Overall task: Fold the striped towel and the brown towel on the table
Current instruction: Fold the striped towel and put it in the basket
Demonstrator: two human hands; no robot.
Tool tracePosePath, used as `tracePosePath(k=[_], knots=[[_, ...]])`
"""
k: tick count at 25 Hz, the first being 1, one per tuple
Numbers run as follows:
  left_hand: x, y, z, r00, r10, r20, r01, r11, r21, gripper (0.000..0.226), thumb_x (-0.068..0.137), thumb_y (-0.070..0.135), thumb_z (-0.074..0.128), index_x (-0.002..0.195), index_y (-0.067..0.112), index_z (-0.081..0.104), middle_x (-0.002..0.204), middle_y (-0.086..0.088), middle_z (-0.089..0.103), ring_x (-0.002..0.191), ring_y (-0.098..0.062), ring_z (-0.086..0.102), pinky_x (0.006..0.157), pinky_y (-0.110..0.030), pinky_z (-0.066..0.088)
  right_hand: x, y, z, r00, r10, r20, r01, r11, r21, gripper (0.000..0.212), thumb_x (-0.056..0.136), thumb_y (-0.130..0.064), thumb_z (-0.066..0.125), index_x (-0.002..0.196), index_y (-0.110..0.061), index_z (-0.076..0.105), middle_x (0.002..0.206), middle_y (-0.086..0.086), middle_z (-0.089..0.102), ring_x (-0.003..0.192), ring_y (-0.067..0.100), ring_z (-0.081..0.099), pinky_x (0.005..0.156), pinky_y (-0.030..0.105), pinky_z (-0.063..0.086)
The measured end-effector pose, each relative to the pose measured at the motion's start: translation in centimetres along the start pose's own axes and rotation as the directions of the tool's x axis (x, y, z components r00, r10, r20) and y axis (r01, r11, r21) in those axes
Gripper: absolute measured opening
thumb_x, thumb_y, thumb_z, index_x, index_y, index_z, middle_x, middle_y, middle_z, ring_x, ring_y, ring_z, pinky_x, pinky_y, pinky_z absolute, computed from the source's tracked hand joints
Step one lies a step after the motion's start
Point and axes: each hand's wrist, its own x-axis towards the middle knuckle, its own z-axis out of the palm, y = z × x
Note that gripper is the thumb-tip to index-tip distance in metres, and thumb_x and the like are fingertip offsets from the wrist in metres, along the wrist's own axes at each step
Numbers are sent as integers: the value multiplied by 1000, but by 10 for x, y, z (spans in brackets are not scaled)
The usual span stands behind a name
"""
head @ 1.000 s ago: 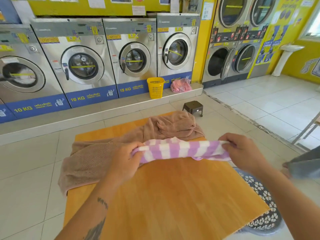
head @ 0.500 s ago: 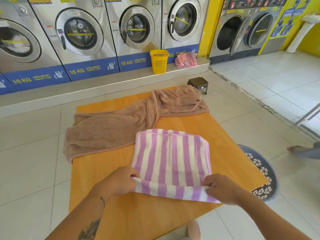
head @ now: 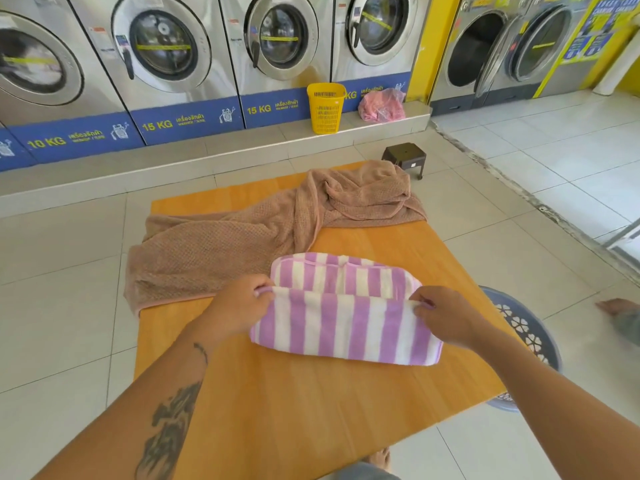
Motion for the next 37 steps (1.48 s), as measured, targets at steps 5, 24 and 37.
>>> tracePosePath(k=[5,24,37], knots=[[62,20,-14,996,18,-85,-8,993,122,18,97,21,53,84,25,66,78,2,68,69,-18,62,55,-28,42,63,-4,-21,999,-13,-46,9,997,-79,19,90,-15,47,89,-27,62,86,1,63,81,24,59,62,34,46],[69,57,114,967,248,-62,-203,895,398,56,88,17,43,144,21,46,152,-3,37,144,-27,29,118,-45,22,47,52,14,904,423,60,-426,880,212,28,85,-10,52,111,-13,40,89,8,55,81,27,57,69,39,50],[-33,47,158,891,417,180,-444,882,156,54,90,11,52,138,34,49,137,9,38,119,-18,50,96,-33,47,-55,30,40,897,411,163,-337,395,855,40,91,1,53,123,-19,39,94,20,65,62,25,66,55,35,55]])
